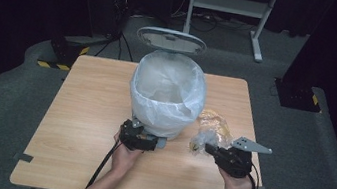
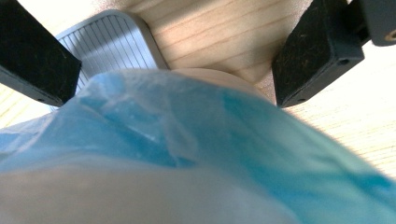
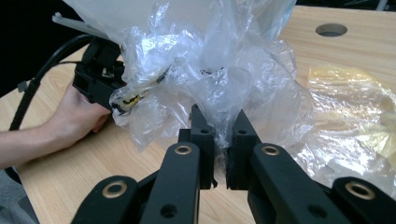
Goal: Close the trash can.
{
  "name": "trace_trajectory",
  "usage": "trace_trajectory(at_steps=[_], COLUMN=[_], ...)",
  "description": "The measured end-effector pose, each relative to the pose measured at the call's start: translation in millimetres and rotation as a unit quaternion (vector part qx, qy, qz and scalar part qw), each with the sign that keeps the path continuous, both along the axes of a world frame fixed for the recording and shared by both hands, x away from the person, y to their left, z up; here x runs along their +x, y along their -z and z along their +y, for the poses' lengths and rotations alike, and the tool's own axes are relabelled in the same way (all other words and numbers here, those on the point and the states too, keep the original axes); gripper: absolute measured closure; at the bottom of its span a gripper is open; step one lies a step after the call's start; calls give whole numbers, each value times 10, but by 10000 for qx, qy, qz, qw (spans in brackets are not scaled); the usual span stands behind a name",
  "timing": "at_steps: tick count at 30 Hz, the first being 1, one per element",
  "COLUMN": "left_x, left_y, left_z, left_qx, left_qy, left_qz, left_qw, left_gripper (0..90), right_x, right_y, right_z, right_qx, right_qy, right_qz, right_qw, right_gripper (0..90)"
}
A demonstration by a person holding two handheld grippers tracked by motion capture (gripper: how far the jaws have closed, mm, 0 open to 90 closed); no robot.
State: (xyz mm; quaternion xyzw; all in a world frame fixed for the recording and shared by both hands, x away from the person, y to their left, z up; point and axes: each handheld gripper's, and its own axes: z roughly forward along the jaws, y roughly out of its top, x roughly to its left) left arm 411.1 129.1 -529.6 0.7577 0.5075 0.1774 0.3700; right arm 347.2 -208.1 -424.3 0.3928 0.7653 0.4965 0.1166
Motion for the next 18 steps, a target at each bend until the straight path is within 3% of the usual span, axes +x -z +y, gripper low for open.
trace_trajectory(at_steps=[18], left_x=[2], left_y=[2], left_z=[1], left_qx=[-25], left_qy=[0], left_qz=[16], left_qw=[10000], left_gripper=[14], right_x=[41], right_y=[-327], right_z=[-94], right_qx=[216], right_qy=[-124], right_qz=[-143], right_qw=[9996], right_gripper=[848])
